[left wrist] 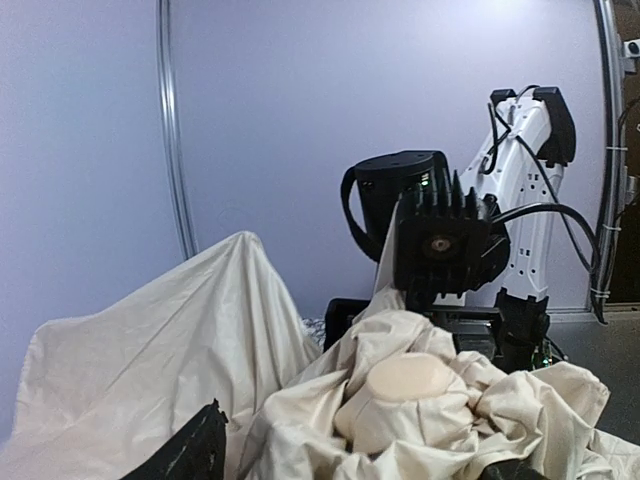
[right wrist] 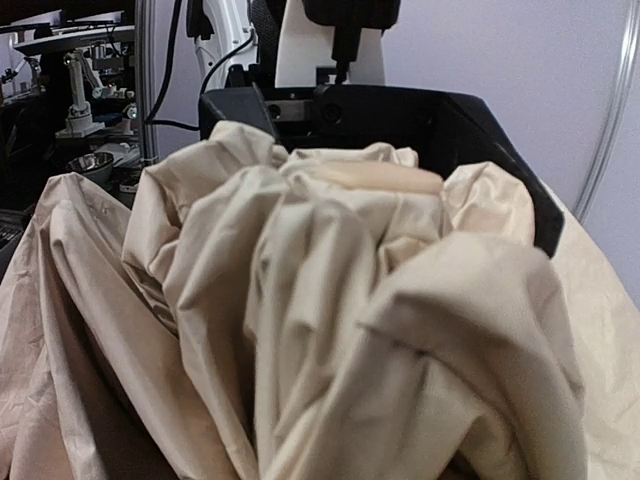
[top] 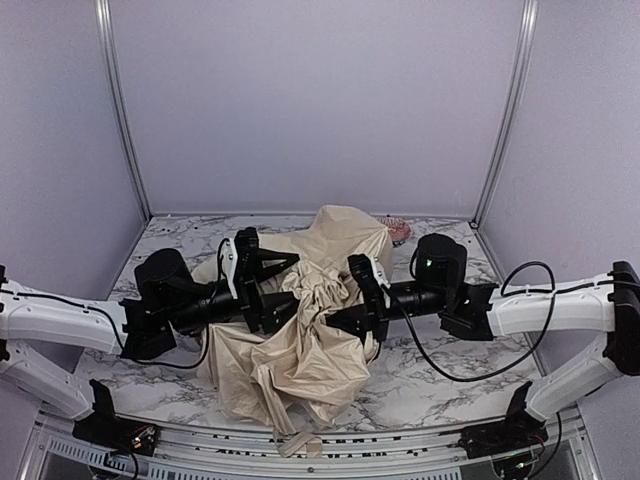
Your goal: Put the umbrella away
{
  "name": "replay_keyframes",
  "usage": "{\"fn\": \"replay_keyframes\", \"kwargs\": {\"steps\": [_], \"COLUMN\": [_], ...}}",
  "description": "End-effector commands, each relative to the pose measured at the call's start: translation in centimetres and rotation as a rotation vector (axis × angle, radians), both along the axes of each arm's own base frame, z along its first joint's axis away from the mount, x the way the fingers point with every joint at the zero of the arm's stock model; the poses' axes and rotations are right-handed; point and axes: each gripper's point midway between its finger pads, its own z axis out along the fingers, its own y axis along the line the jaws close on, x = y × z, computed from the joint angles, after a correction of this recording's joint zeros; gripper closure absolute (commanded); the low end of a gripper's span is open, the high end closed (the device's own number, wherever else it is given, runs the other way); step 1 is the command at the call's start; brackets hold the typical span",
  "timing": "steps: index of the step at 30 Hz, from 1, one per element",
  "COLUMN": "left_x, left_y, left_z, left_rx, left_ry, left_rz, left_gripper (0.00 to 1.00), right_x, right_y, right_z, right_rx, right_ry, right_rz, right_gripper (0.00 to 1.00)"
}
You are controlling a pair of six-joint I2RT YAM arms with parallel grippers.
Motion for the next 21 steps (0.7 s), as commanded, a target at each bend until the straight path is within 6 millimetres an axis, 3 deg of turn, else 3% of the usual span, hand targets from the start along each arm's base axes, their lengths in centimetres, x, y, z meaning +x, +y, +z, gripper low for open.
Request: {"fn": "replay_keyframes", "kwargs": {"steps": [1, 5, 9, 13, 16, 21], "left_x": [2.3, 2.2, 1.1, 0.3, -0.4, 2.2], "left_y": [2.0, 3.1, 5.9, 9.1, 10.2, 10.6], "left_z": [1.7, 2.3, 2.8, 0.7, -0.5, -1.9], "left_rx": [0.070, 0.102, 0.136, 0.167, 0.158, 0.170], "left_ry": [-0.047, -0.061, -0.058, -0.010, 0.008, 0.026], "left_rz": [0.174, 0.201, 0.222, 0.262, 0.256, 0.330], "left_gripper": [0.24, 0.11, 0.03, 0.01, 0.01, 0.01], "right_x": [1.4, 2.4, 5.5, 7.1, 7.1, 4.4], "right_y": [-1.7, -2.8, -5.7, -9.2, -10.3, -9.8], "right_z": [2.6, 3.1, 4.1, 6.7, 8.0, 8.7], "right_rx": [0.066, 0.075, 0.079, 0.122, 0.133, 0.119], "right_ry": [-0.083, -0.102, -0.130, -0.198, -0.260, -0.278], "right_rz": [-0.086, -0.148, -0.271, -0.379, -0.420, -0.270], "right_gripper": [1.00, 1.00, 1.00, 1.00, 1.00, 0.99]}}
